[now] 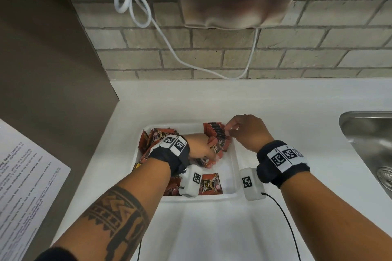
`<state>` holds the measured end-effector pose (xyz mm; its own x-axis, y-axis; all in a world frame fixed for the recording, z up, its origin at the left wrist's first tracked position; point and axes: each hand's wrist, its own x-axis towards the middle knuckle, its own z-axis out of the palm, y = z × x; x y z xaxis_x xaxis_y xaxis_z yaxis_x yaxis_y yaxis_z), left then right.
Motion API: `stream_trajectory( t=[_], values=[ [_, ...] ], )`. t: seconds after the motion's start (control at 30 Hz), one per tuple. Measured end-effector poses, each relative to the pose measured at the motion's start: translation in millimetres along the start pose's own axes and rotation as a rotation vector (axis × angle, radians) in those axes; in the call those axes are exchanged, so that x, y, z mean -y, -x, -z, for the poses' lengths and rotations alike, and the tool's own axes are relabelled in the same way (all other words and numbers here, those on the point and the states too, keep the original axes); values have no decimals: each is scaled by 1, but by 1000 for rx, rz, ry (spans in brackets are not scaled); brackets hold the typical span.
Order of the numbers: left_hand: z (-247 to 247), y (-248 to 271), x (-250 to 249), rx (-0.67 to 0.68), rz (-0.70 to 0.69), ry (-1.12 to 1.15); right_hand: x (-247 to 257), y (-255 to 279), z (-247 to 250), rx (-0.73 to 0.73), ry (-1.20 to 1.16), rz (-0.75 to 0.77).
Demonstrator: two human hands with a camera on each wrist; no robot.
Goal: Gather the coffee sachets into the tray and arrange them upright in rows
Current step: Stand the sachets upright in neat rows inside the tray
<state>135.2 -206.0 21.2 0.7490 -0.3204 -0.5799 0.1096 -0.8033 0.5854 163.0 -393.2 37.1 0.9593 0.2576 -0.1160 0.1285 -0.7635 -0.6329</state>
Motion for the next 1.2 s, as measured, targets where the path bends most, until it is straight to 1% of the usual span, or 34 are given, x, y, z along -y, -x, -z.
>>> stream_trajectory(
  t=[0.03,0.1,0.17,0.2,0.33,0.47,0.53,0.6,0.7,0.8,0.87,0.93,0.97,1.0,1.07,1.1,1.17,1.2],
  values=[
    [2,1,5,-33,-27,72,1,3,2,12,-58,3],
    [2,3,13,-95,-79,309,3,7,4,100,-204,-3],
    [-1,4,16,-161,-112,546,6,10,3,178,-291,-7],
    [-2,6,15,-175,-137,624,7,10,3,190,-318,-3],
    [-5,12,8,-165,-194,797,9,9,6,174,-348,-22],
    [-8,16,10,-113,-220,858,9,7,7,144,-412,-20],
    [-9,15,12,-144,-242,835,11,8,7,122,-411,-14],
    [-10,15,12,-192,-264,834,12,7,7,122,-352,-3],
    [-10,19,9,-202,-289,829,13,6,10,107,-321,4],
    [-11,18,11,-228,-274,782,14,4,15,76,-313,0],
    [-10,19,10,-292,-246,699,16,4,18,51,-334,14],
    [-5,21,10,-353,-200,512,16,3,20,3,-331,20],
    [-3,22,11,-349,-155,422,15,2,22,-13,-307,24],
    [-1,24,11,-312,-98,360,15,2,23,-20,-270,25],
    [2,28,9,-198,50,236,12,2,23,-1,-175,23],
    [3,28,8,-159,116,131,10,3,21,10,-115,26],
    [3,25,5,-122,174,-63,8,4,16,17,-11,33],
    [1,24,3,-102,177,-98,8,5,12,19,12,31]
  ],
)
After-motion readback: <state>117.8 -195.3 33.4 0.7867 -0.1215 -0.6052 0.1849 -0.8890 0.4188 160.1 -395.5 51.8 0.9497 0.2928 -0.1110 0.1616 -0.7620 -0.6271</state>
